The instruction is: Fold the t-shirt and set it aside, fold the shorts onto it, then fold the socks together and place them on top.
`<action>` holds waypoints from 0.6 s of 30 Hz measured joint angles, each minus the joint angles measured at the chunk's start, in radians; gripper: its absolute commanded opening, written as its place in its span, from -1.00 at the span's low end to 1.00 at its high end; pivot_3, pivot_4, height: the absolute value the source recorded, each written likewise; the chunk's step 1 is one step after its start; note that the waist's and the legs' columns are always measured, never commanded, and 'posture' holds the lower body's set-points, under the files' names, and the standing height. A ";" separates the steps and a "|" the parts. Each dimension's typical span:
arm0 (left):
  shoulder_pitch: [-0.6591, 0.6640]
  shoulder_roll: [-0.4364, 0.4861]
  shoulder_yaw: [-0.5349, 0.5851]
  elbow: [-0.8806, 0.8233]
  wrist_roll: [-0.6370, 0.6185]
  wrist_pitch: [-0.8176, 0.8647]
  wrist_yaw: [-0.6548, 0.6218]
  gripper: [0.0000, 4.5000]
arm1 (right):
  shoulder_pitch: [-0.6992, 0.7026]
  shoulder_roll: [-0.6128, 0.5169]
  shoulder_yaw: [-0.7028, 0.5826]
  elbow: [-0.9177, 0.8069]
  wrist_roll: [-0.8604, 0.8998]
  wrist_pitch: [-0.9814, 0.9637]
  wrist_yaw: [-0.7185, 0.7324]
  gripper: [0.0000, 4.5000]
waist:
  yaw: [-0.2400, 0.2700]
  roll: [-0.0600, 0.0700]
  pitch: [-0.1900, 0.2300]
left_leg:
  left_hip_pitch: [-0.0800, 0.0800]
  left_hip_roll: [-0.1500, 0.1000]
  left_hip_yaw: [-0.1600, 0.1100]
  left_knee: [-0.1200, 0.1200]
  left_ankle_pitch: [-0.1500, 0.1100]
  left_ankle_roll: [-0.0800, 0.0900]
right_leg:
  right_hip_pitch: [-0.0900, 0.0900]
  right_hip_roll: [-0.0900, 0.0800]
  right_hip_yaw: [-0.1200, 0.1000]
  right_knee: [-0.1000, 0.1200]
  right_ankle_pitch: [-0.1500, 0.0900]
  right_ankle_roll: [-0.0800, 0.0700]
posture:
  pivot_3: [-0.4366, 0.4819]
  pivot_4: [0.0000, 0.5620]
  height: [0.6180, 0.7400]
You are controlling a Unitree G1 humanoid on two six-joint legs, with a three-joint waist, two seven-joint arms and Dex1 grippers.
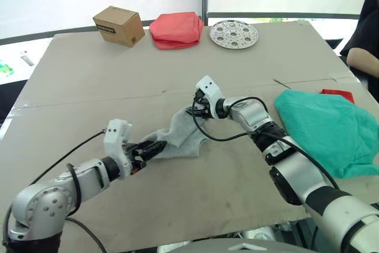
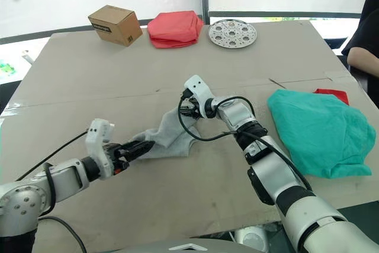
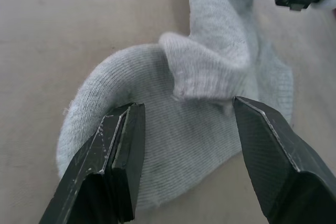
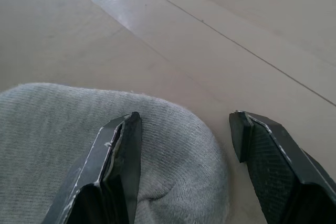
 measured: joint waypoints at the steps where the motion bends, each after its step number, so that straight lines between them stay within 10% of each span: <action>1: -0.009 -0.012 -0.015 0.002 0.022 -0.011 0.005 -0.08 | 0.001 0.000 0.000 0.001 -0.009 -0.003 0.005 -0.11 | 0.001 0.000 0.000 | 0.001 0.000 0.000 0.000 0.000 0.000 | 0.000 0.000 0.000 0.001 0.000 0.000 | -0.05 -0.47 1.00; 7: -0.040 -0.077 -0.058 0.038 0.066 -0.039 -0.003 -0.90 | 0.048 0.009 -0.021 -0.054 -0.015 0.003 0.017 -0.98 | 0.000 0.000 -0.001 | 0.002 0.000 0.000 0.000 0.000 0.000 | 0.002 0.000 0.001 0.002 0.000 0.000 | -0.05 -0.47 1.00; 14: -0.024 -0.017 0.012 0.070 0.109 -0.135 -0.181 -0.96 | 0.196 -0.025 -0.069 -0.306 -0.011 0.109 -0.039 -0.99 | 0.000 0.000 0.000 | 0.002 0.000 0.000 0.000 0.000 0.000 | 0.001 0.000 0.000 0.002 -0.001 -0.001 | -0.05 -0.47 1.00; 18: 0.040 0.147 0.006 0.046 0.271 -0.300 -0.441 -0.41 | 0.272 -0.089 -0.070 -0.440 -0.007 0.103 0.000 -0.37 | -0.001 0.002 0.000 | 0.000 -0.001 0.001 0.000 0.000 0.000 | -0.001 0.000 -0.003 0.001 -0.001 -0.001 | -0.05 -0.47 1.00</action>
